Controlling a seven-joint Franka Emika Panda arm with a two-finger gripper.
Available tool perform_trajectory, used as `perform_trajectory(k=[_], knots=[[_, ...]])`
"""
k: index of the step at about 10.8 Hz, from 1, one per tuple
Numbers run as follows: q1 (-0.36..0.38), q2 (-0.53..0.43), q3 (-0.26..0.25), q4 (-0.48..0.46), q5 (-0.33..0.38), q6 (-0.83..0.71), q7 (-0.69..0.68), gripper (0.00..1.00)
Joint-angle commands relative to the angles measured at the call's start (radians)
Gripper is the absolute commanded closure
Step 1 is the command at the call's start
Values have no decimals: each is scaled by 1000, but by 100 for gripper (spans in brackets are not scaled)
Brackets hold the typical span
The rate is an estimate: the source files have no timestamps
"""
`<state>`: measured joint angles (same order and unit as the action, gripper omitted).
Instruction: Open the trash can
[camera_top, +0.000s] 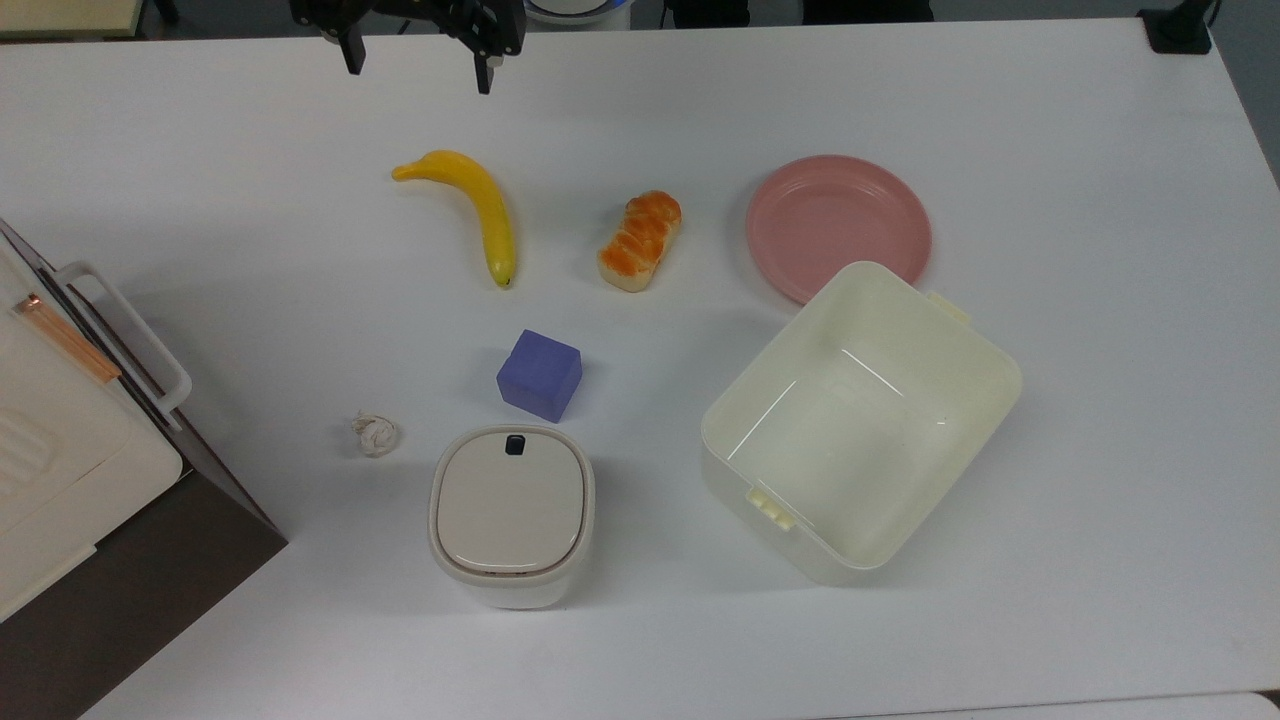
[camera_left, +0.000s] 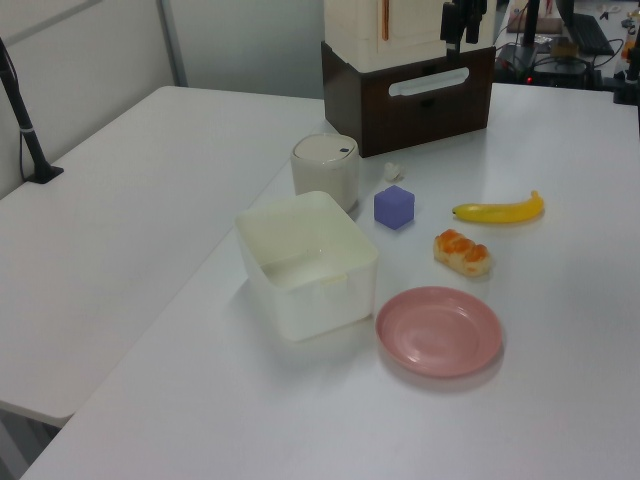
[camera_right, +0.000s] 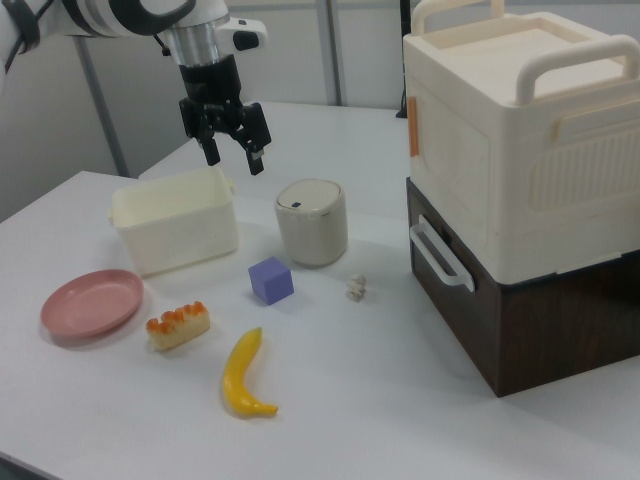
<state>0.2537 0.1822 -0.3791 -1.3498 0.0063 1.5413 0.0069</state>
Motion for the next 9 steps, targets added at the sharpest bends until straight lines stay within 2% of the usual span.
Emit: perform_trajectory(k=[1,9], knots=[[-11,-22,-20,8,85,-27,-25,0],[-8,-30,-18,4,84,-73,-64,0]])
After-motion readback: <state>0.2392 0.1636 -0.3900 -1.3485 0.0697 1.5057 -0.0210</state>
